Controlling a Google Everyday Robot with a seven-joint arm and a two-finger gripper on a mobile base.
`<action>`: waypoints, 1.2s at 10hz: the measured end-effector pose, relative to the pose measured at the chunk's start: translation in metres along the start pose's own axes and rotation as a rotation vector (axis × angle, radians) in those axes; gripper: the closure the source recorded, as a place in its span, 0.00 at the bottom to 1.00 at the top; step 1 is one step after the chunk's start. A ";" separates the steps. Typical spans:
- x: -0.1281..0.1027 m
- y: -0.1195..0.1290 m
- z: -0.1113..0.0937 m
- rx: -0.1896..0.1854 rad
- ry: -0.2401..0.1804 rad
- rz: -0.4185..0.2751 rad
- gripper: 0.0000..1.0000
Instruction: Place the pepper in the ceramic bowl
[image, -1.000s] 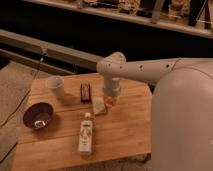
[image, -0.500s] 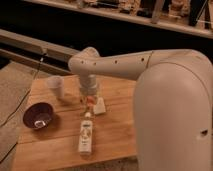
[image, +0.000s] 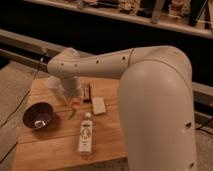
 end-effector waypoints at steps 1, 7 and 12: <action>0.004 0.013 -0.002 0.000 -0.005 -0.044 1.00; 0.006 0.075 0.005 -0.033 -0.018 -0.245 1.00; 0.003 0.133 0.007 -0.054 -0.012 -0.411 1.00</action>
